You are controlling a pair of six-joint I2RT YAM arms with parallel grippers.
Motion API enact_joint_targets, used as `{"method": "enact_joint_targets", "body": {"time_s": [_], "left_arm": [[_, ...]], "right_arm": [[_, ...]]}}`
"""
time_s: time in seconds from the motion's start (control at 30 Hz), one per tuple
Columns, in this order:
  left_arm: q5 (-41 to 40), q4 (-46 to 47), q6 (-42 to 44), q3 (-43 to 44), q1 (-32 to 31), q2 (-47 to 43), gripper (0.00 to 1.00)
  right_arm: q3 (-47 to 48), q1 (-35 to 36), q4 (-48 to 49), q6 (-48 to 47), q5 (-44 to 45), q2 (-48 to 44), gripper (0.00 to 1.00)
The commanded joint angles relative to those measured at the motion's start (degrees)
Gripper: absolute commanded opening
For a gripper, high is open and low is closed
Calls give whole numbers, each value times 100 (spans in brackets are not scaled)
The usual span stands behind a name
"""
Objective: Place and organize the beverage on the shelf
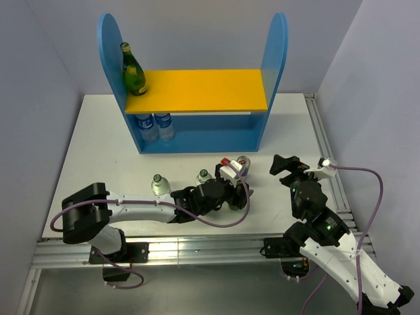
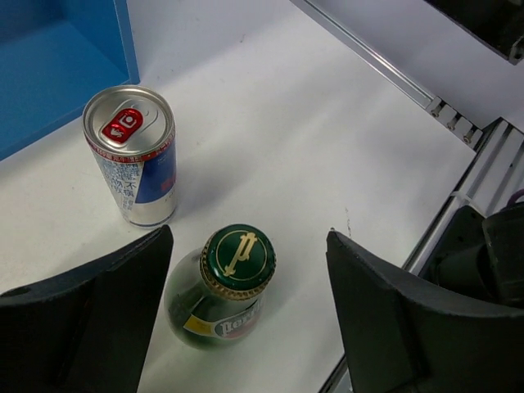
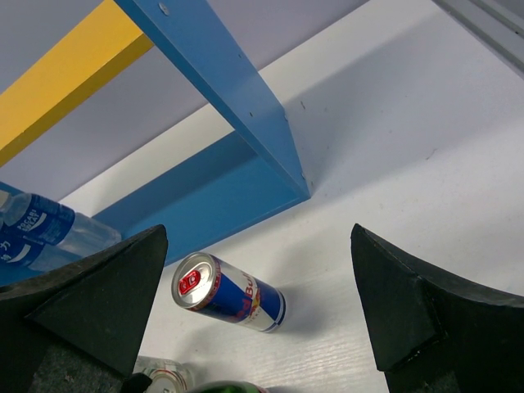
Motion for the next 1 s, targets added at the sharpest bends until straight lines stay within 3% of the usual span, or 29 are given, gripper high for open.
{"method": "enact_joint_targets", "body": {"time_s": [0.0,0.33,0.43,0.5,0.53,0.63,0.97], "left_arm": [[-243,411,-45,205,-27,192,80],[-392,579,-19,381,-27,641,56],[-375,587,-54,425,-27,694,32],[-393,544,-45,460,-27,685,22],[-419,535,-45,469,-27,685,11],[-489,464,-45,487,-36,641,0],[-1227,-457,86,829,-89,150,0]], "right_arm": [[97,43,24,50,64,14,100],[62,34,77,50,-33,32,100],[71,34,77,50,-50,67,100],[71,34,103,50,-59,76,100],[53,43,112,50,-85,93,100],[36,34,156,50,-112,111,100],[18,43,129,59,-121,32,100]]}}
